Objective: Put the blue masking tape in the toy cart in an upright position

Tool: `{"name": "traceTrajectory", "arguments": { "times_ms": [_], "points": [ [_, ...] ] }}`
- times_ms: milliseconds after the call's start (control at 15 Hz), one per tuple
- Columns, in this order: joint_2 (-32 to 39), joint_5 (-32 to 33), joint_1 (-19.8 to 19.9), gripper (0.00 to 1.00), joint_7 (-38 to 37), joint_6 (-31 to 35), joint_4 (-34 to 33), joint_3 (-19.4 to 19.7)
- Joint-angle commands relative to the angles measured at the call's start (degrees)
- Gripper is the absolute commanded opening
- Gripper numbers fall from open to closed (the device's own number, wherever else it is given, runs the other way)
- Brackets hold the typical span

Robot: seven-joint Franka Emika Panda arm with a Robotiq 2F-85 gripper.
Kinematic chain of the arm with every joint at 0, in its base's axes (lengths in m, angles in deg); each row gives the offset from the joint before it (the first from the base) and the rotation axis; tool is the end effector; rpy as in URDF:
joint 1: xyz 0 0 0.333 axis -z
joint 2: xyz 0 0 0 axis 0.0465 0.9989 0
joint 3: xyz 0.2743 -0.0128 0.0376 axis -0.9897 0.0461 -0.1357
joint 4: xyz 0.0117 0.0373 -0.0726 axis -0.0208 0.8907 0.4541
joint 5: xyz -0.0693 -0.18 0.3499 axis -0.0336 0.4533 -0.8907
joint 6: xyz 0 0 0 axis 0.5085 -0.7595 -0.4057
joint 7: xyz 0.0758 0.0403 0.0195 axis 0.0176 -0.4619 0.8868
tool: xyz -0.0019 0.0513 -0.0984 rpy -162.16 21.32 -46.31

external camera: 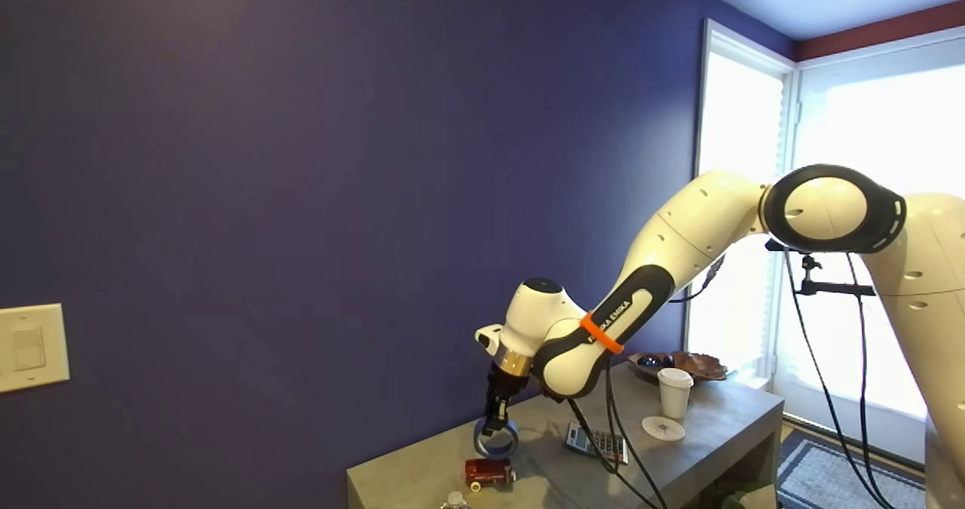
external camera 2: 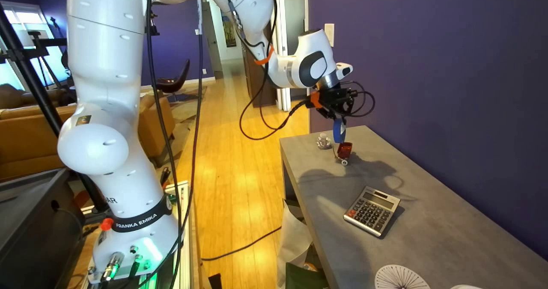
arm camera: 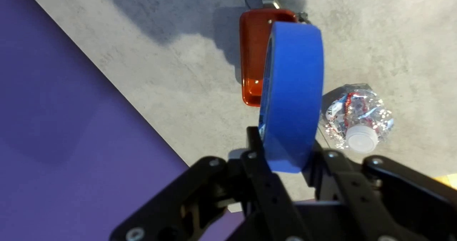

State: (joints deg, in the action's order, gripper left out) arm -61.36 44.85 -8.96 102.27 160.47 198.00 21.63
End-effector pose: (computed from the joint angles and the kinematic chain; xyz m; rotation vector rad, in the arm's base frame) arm 0.6018 0.1393 0.2540 2.7102 1.1679 0.5784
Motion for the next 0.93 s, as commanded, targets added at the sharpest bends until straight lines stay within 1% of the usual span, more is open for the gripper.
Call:
{"name": "traceTrajectory", "arguments": {
  "times_ms": [0,333,867],
  "points": [
    [2.54,0.65,1.28,0.07,2.85,0.12,-3.13,-0.99],
    [5.14,0.15,2.17,0.07,5.33,0.47,-4.93,-1.98],
    [8.05,0.31,3.08,0.07,7.12,0.52,-7.08,-2.63]
  ]
}}
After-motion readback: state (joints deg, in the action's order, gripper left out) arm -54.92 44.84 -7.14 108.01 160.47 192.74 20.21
